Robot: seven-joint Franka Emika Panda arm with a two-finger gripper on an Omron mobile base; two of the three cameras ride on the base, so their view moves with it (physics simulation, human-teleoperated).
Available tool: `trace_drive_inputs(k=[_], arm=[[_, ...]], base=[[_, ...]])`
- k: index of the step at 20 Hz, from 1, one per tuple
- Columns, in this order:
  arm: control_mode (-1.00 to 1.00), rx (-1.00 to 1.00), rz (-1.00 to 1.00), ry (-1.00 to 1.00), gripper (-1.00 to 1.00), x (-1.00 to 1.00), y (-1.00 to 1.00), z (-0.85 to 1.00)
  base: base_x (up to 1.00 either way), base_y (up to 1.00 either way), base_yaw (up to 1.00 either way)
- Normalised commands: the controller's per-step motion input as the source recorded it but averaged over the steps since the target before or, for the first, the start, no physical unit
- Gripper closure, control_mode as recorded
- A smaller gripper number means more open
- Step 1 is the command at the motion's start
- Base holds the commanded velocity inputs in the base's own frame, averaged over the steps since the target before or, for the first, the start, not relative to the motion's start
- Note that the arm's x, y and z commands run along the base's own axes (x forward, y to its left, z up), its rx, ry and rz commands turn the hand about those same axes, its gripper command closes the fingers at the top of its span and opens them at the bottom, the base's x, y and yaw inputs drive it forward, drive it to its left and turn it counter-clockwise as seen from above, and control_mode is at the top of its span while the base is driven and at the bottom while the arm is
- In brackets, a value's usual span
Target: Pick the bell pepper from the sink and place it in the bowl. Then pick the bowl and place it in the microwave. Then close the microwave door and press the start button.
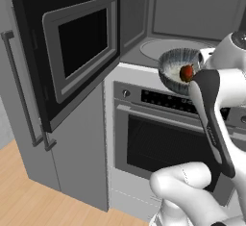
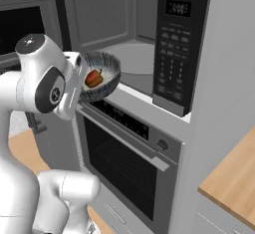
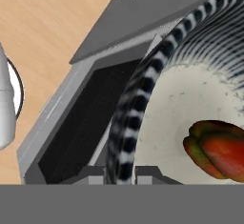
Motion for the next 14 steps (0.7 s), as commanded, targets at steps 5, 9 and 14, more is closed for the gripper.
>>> trace_drive_inputs(k=[5, 9, 14], arm=[[-1.00, 0.00, -0.18, -0.18, 1.00, 0.43, -0.05, 0.52], [-1.00, 0.01, -0.14, -0.02, 1.00, 0.70, -0.28, 0.49], [-1.00, 0.02, -0.10, -0.02, 1.00, 0.79, -0.32, 0.38]], base=[[0.00, 0.00, 0.00], [0.00, 0.00, 0.00], [0.00, 0.00, 0.00]])
